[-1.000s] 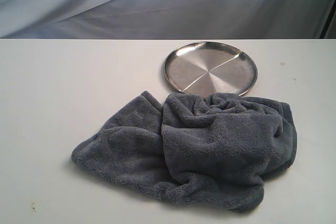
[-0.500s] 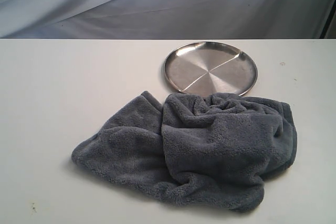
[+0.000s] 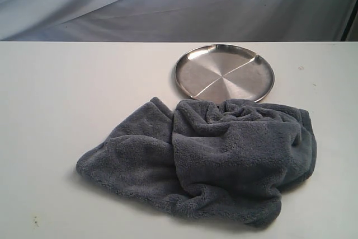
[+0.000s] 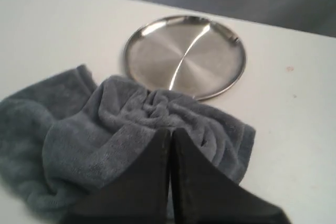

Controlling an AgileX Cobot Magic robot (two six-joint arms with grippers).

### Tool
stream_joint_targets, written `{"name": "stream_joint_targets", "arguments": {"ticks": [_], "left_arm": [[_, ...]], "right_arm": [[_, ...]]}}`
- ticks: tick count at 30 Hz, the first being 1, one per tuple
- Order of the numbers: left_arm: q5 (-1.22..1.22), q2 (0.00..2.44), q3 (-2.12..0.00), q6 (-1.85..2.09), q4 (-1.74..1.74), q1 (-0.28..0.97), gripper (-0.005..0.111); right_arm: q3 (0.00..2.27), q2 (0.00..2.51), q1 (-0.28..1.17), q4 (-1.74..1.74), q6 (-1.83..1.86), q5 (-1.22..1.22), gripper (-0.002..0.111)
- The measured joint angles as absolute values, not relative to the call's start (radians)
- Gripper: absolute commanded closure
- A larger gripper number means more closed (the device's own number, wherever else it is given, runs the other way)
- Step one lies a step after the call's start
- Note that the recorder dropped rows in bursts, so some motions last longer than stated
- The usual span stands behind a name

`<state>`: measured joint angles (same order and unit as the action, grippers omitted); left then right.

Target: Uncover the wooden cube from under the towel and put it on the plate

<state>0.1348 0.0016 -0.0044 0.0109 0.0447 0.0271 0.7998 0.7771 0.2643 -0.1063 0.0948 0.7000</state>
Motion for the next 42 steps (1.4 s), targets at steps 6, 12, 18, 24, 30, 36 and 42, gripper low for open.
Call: {"name": "stream_joint_targets", "arguments": {"ticks": [6,12,18,24,30,36,42], "left_arm": [[0.135,0.002,-0.004,0.011,0.045,0.027,0.105],[0.135,0.002,-0.004,0.011,0.045,0.027,0.105],[0.135,0.002,-0.004,0.011,0.045,0.027,0.105],[0.135,0.002,-0.004,0.011,0.045,0.027,0.105],[0.135,0.002,-0.004,0.011,0.045,0.027,0.105],[0.135,0.002,-0.004,0.011,0.045,0.027,0.105],[0.135,0.002,-0.004,0.011,0.045,0.027,0.105]], "right_arm": [[0.879,1.0,0.422,-0.073,0.059,0.801,0.108],[0.88,1.19,0.565,-0.059,-0.016,0.816,0.108],[0.88,1.346,0.717,-0.032,-0.03,0.847,0.108],[0.88,1.435,0.791,0.015,-0.042,0.897,0.108],[0.829,1.437,0.792,0.035,-0.065,0.899,0.108],[0.741,1.435,0.718,0.056,-0.079,0.897,0.108],[0.698,1.413,0.605,0.073,-0.105,0.897,0.108]]}}
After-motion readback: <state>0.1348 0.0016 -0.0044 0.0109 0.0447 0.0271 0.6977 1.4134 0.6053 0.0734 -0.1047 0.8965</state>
